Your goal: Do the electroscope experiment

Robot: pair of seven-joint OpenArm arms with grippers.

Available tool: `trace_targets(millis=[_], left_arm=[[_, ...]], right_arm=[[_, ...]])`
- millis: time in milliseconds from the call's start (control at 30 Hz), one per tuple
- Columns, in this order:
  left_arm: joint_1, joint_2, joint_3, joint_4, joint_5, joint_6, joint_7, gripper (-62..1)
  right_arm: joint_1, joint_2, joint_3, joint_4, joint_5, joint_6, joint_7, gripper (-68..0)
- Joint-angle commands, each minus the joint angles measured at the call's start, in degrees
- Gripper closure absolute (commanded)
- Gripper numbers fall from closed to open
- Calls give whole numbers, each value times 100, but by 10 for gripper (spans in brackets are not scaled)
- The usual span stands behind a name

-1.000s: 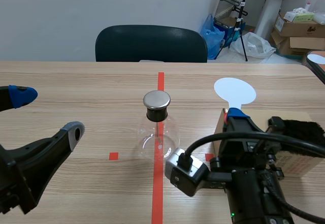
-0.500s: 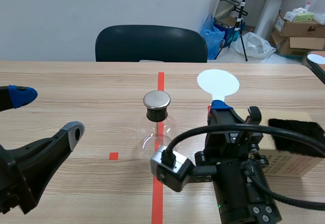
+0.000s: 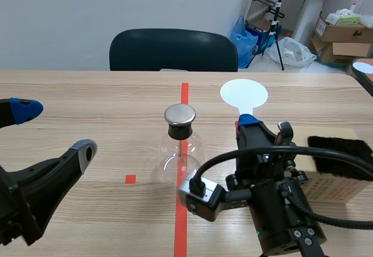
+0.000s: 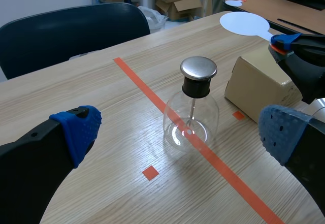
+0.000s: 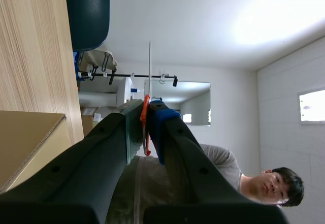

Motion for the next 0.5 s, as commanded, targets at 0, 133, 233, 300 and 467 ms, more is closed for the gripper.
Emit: trace_targets(millis=[0, 133, 233, 300, 467], left_arm=[[-17, 28, 42, 120, -35, 9, -85, -623], [-17, 28, 42, 120, -35, 9, -83, -623], [-17, 28, 42, 120, -35, 9, -83, -623], [-17, 28, 42, 120, -35, 9, -83, -623], [-17, 28, 42, 120, -35, 9, -83, -623]], right_arm=[[142, 28, 4, -59, -6, -61, 22, -9], [212, 28, 4, -151, 142, -61, 142, -9], [229, 28, 7, -155, 177, -61, 149, -9], [238, 28, 4, -155, 177, -61, 151, -9], [238, 28, 4, -155, 179, -72, 149, -9]])
